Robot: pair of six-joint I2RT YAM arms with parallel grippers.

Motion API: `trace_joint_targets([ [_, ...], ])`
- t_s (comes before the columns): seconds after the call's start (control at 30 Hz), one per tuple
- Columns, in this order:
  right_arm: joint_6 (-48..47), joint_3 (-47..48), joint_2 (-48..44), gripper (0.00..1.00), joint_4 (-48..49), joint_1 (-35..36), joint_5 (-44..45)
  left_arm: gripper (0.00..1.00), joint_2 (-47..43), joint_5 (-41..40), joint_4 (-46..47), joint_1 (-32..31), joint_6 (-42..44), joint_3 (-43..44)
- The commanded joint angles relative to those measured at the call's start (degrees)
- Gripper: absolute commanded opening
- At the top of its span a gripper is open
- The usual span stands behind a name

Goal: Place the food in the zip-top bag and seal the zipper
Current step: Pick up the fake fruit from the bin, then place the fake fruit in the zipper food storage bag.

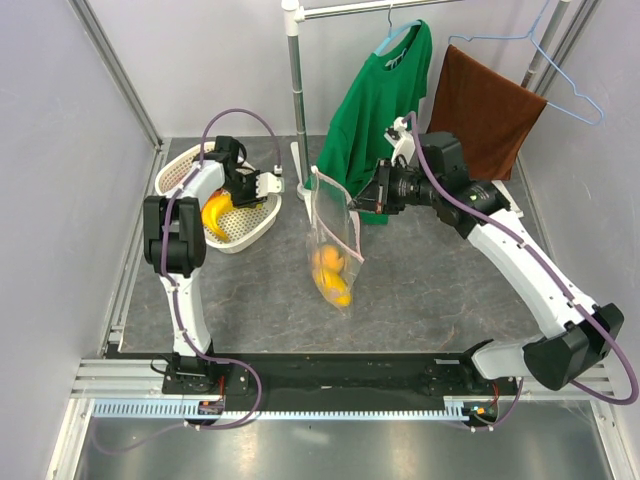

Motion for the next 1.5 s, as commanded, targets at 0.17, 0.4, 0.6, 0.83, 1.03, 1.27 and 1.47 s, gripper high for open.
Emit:
trace_joint_targets([
  [0.17,-9.7,6.7,-1.6,0.00,-7.7,0.2,6.3,0.15,-6.2,5.0,-3.8,0.1,-1.4,0.6],
  [0.4,-12.2,9.6,-0.7,0.00,-10.0,0.4,6.7,0.02,-15.3,14.1,-1.1,2.9,-18.2,7.0],
  [0.6,-11.2,11.3,0.4,0.00,-9.3,2.6,6.0,0.02,-31.6,18.0,22.8,3.6,-44.9,-1.1],
  [0.83,-7.4,10.0,2.2,0.00,-6.0,5.7,5.0,0.02,-55.5,19.6,56.0,-0.4,-71.4,-22.8],
  [1.03,-5.0,6.7,2.6,0.00,-4.5,5.7,4.7,0.02,-67.9,8.0,61.9,-19.0,-67.5,-32.1],
  [1.27,-3.5,6.5,2.6,0.00,-3.1,5.6,3.0,0.02,-66.5,-14.1,71.8,-39.8,-51.8,-36.6],
  [1.47,-3.0,6.0,1.8,0.00,-3.3,5.7,2.2,0.02,-62.1,-11.2,89.9,-49.1,-25.9,-45.6],
])
